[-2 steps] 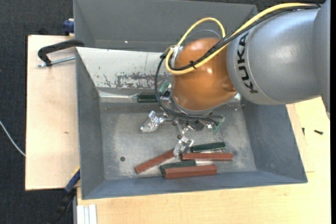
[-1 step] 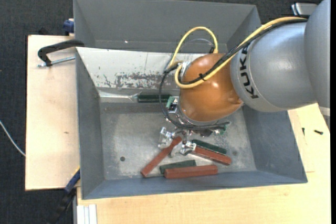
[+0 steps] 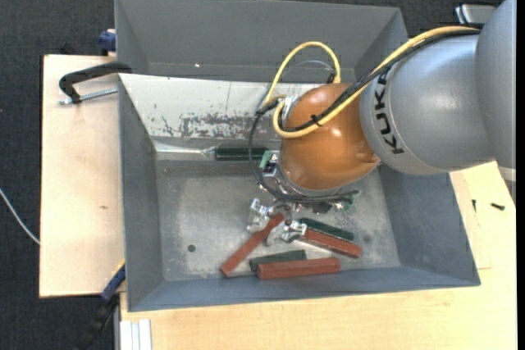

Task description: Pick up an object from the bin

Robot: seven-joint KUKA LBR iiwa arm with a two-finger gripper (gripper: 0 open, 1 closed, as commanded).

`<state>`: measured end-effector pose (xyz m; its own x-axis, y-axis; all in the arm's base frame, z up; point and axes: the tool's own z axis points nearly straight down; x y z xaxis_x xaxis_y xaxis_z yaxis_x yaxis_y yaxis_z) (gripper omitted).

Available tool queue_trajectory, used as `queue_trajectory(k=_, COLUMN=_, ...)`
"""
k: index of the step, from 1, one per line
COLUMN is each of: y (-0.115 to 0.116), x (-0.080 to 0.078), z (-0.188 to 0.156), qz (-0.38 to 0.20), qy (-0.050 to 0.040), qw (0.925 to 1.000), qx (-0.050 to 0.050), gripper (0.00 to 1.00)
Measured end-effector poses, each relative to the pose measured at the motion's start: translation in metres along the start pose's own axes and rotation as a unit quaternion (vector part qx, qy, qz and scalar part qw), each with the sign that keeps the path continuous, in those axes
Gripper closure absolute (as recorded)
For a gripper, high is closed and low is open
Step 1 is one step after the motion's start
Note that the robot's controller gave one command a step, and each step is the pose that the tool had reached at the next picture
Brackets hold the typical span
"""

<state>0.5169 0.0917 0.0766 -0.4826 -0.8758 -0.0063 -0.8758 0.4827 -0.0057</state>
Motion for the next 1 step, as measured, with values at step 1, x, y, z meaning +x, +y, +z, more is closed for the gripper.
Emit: queue_trajectory(k=1, y=0.0000, x=0.0000, z=0.0000, qz=0.000, qy=0.0000, qw=1.0000, qx=0.000, gripper=1.00)
